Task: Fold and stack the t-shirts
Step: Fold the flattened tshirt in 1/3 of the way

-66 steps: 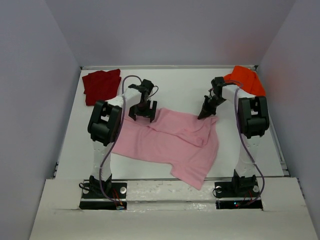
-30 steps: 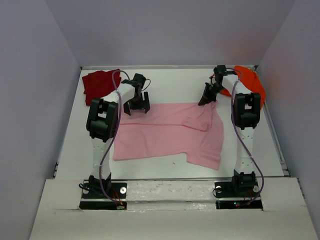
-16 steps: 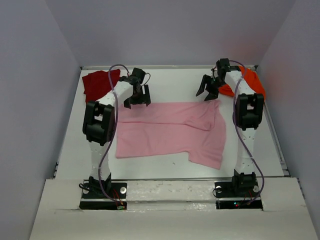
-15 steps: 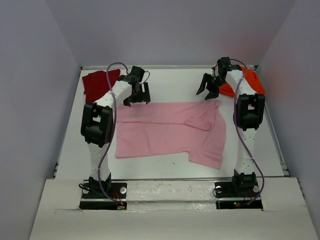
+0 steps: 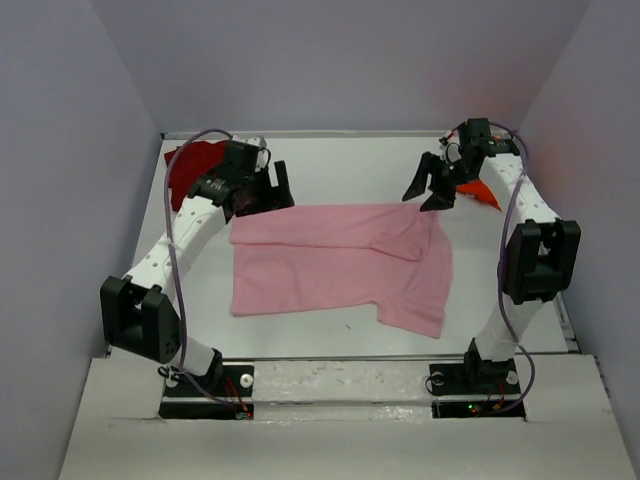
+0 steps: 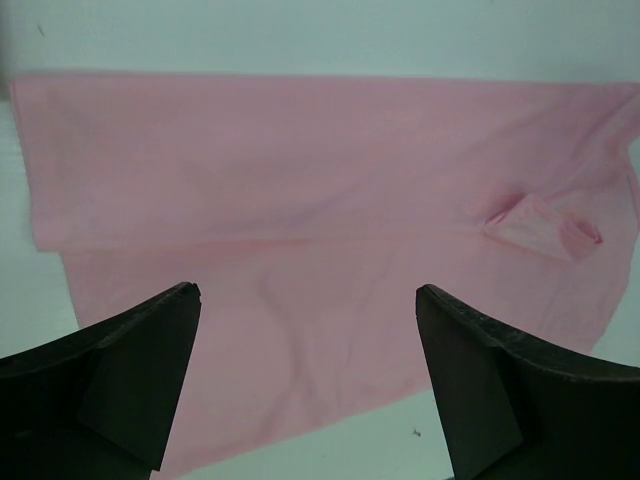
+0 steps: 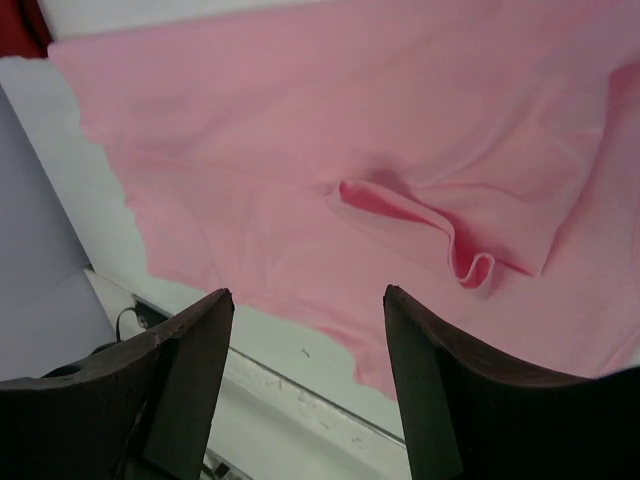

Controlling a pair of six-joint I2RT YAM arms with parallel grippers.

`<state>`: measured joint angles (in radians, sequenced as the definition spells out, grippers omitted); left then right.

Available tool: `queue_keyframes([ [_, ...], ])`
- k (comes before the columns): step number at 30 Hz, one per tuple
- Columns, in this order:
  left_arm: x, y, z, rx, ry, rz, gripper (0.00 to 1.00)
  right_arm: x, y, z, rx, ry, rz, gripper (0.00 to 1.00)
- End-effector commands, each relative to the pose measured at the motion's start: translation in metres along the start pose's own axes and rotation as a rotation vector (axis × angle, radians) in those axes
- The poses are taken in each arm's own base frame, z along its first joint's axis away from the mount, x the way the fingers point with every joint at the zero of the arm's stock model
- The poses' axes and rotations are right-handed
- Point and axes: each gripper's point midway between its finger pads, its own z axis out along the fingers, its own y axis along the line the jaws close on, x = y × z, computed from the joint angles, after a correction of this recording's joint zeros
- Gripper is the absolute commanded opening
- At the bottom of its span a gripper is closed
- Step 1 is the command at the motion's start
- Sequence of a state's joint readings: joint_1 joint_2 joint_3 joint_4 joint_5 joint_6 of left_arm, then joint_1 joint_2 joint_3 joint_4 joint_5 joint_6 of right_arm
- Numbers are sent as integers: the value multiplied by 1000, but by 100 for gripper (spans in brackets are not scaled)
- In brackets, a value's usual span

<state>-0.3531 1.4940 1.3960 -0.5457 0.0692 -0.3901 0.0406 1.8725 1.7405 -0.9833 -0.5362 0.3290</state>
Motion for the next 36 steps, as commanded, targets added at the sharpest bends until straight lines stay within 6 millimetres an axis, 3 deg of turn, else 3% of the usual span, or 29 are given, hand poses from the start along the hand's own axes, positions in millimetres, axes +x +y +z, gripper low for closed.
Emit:
queue_keyframes([
  [1, 46, -3, 6, 99, 123, 23, 99, 47, -4, 14, -112, 107, 35, 68],
  [2, 48, -6, 9, 120, 123, 26, 99, 52, -7, 20, -124, 118, 50, 67],
  [3, 53, -4, 14, 120, 133, 25, 99, 54, -11, 22, -130, 118, 66, 60],
  [5, 50, -11, 20, 167, 116, 31, 99, 58, -19, 37, -141, 124, 88, 39],
  [6, 51, -15, 22, 189, 124, 32, 99, 57, -23, 42, -135, 129, 96, 0],
  [18, 30, -32, 70, 250, 128, 92, 99, 33, -33, 78, -159, 129, 107, 0],
  [23, 35, -32, 91, 259, 145, 83, 99, 19, -39, 98, -152, 117, 77, 0],
  [26, 54, -24, 109, 247, 205, 74, 99, 16, -34, 109, -150, 122, 30, 0],
  [28, 66, -9, 123, 169, 244, 57, 99, 15, -34, 116, -144, 126, 13, 0],
  [36, 88, 27, 155, -87, 364, 122, 99, 3, -27, 123, -162, 115, -32, 0],
])
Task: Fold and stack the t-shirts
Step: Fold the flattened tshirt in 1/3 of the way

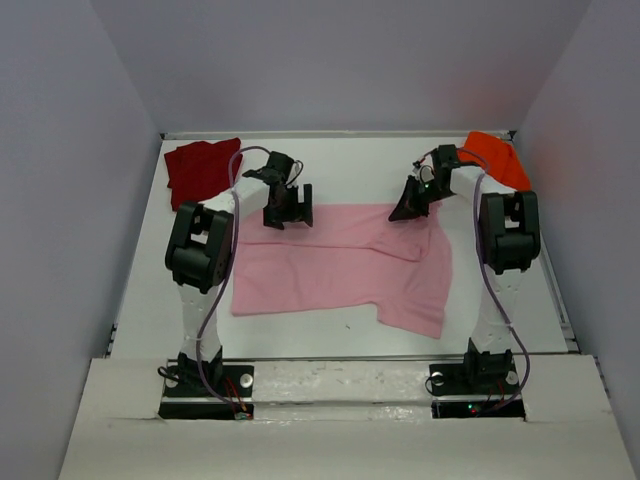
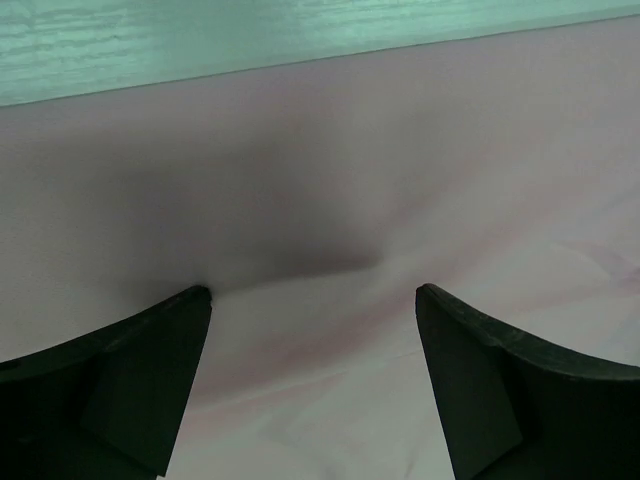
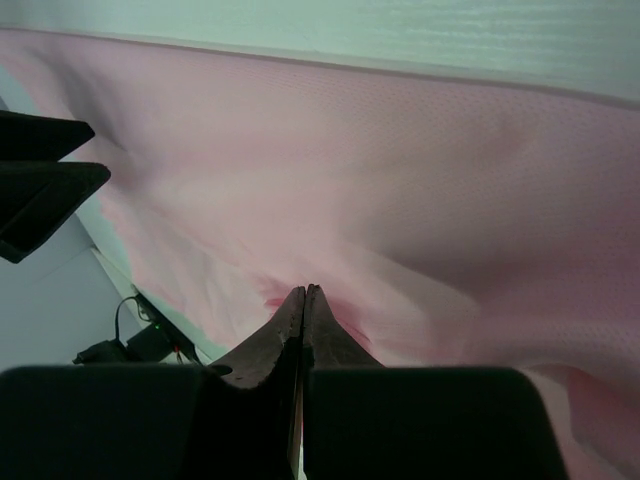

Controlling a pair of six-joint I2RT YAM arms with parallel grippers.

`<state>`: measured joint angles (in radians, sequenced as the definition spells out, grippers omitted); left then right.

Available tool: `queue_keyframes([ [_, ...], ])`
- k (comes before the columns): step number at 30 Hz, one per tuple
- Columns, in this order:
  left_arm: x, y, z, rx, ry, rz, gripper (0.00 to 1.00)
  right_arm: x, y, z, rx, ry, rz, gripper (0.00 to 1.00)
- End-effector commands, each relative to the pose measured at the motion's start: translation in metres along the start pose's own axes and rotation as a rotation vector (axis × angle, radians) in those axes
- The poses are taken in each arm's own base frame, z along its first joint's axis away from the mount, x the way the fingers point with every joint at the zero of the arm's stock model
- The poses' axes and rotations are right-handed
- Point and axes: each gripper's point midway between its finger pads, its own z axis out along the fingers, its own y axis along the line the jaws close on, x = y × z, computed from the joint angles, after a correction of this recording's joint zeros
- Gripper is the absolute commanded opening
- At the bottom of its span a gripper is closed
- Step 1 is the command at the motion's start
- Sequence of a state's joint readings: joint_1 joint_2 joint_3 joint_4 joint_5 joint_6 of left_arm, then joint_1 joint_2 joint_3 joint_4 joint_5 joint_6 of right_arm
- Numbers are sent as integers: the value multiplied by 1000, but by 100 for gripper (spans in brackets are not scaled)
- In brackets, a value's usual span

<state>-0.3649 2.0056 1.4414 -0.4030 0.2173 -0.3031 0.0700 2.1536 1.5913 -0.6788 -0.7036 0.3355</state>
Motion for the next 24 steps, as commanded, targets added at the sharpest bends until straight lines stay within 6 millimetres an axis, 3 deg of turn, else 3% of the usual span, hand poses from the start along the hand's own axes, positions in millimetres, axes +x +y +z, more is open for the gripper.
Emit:
queue_keyframes([
  [1, -6, 8, 0, -116, 14, 40, 99, -22, 17, 0, -35, -49, -94, 0],
  [14, 1, 5, 9, -124, 55, 17, 99, 6, 21, 37, -26, 47, -115, 0],
  [19, 4, 6, 11, -129, 67, 11, 99, 13, 23, 31, -26, 51, -111, 0],
  [24, 3, 4, 12, -126, 67, 3, 99, 34, 24, 16, -10, 69, -99, 0],
])
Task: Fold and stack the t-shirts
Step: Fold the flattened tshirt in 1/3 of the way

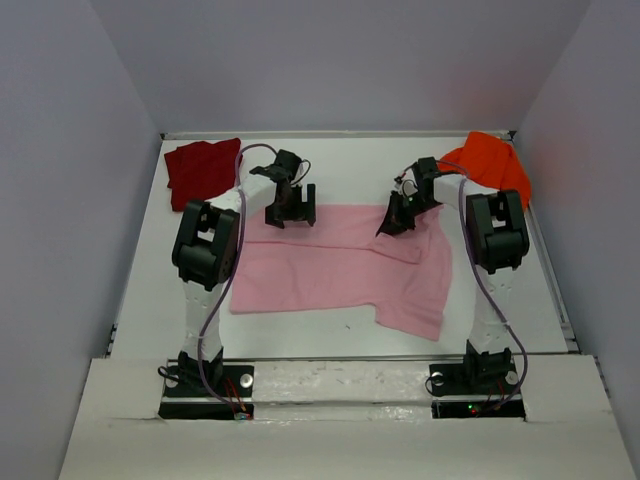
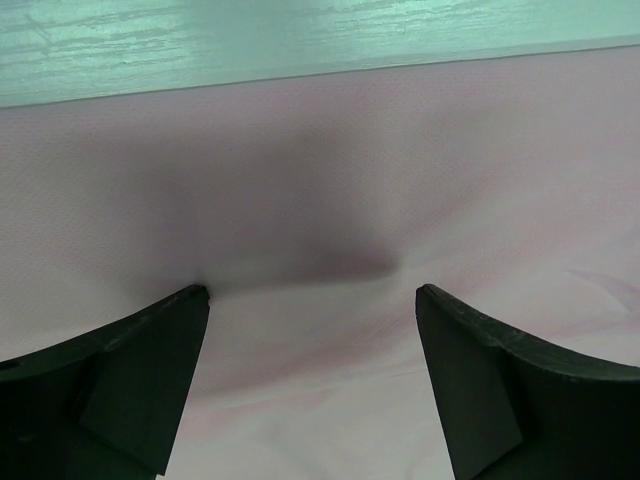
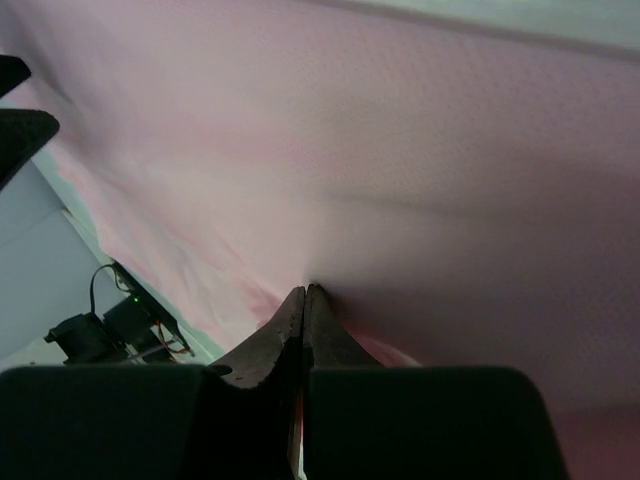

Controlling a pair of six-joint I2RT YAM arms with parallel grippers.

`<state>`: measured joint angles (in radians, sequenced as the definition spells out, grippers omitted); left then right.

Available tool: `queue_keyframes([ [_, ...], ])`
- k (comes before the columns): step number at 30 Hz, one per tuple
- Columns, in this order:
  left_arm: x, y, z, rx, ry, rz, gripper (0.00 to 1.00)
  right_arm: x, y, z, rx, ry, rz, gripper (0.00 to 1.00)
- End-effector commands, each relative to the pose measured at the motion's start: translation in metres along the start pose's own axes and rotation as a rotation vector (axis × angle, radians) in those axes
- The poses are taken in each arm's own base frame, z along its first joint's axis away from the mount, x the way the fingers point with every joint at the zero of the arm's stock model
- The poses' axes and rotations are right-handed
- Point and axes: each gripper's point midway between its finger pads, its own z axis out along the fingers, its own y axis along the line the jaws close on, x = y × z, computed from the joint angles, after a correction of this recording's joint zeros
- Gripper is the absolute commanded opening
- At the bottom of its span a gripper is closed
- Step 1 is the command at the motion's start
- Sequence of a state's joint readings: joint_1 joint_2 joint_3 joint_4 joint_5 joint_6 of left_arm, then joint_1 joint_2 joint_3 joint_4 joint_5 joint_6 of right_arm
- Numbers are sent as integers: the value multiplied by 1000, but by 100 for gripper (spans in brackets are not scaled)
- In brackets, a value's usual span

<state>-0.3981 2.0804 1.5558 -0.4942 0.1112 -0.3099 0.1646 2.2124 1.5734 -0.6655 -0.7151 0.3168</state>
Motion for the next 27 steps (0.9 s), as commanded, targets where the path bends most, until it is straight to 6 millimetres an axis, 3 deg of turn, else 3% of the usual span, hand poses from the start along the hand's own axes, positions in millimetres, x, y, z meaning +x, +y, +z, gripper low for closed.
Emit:
queue_keyframes([
  [1, 9, 0, 4, -18, 51, -9, 99, 8, 17, -27, 1, -38, -48, 0],
  [10, 11, -11, 10, -14, 62, -4, 99, 53, 30, -61, 21, -28, -31, 0],
  [20, 12, -12, 9, -19, 64, 4, 99, 93, 21, -68, 40, 5, 4, 0],
  [22, 13, -12, 8, -21, 63, 5, 99, 91, 18, -68, 55, -8, -11, 0],
  [27, 19, -10, 9, -20, 69, 1, 99, 50, 44, -75, 10, -50, -64, 0],
])
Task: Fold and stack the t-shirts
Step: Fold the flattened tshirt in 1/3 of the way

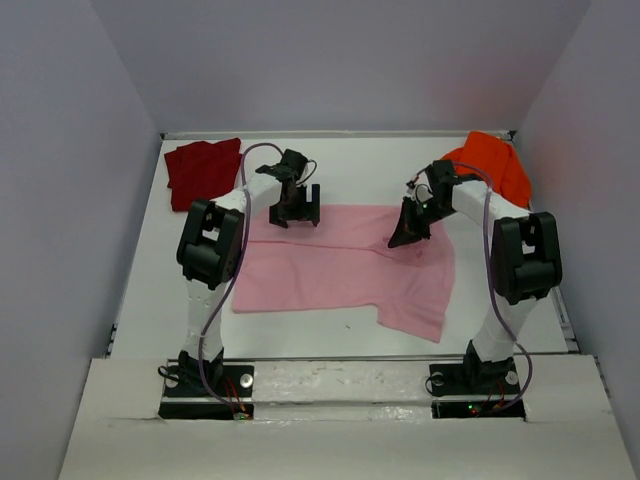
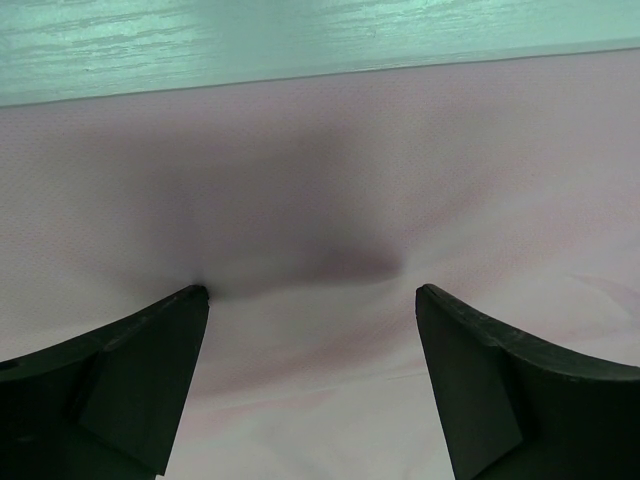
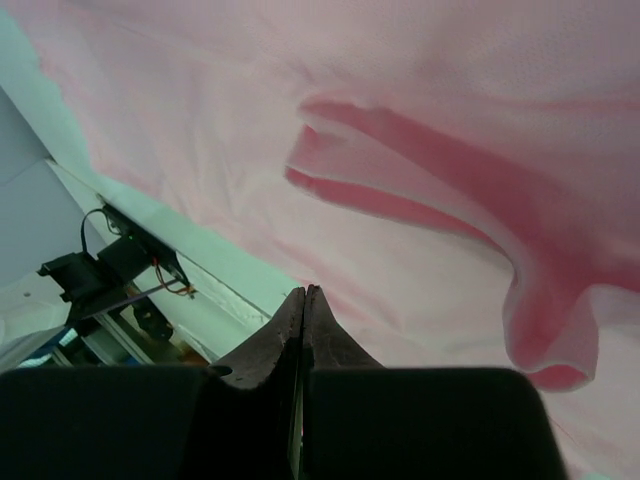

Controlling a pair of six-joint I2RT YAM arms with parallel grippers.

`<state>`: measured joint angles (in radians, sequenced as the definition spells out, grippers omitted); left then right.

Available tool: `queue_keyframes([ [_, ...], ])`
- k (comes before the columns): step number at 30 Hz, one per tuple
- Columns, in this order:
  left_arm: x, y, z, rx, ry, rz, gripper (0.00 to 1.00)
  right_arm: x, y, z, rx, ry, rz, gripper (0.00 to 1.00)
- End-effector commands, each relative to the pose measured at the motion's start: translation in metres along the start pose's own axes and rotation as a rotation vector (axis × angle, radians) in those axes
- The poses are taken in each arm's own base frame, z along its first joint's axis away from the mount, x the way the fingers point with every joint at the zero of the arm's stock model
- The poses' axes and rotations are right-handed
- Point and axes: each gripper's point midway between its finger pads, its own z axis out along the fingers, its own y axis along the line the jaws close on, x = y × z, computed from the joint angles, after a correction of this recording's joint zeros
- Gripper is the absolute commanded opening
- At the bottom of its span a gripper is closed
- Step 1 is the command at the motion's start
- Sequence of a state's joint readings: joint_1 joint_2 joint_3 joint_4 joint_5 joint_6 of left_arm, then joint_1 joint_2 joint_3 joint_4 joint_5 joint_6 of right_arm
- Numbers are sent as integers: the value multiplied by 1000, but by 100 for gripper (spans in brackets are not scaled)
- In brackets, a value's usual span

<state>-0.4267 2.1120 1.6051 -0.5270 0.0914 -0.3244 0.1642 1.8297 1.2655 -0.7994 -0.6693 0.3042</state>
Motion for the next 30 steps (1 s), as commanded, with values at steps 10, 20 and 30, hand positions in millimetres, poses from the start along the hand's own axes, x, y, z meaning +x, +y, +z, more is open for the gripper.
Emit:
queue_keyframes([
  [10, 17, -3, 0, 9, 52, -12, 99, -74, 29, 4, -82, -85, -107, 0],
  [20, 13, -3, -3, 4, 49, -1, 99, -53, 7, 27, -76, -48, -98, 0],
  [30, 12, -4, -1, 4, 49, -3, 99, -8, 2, 26, -69, -11, -80, 0],
])
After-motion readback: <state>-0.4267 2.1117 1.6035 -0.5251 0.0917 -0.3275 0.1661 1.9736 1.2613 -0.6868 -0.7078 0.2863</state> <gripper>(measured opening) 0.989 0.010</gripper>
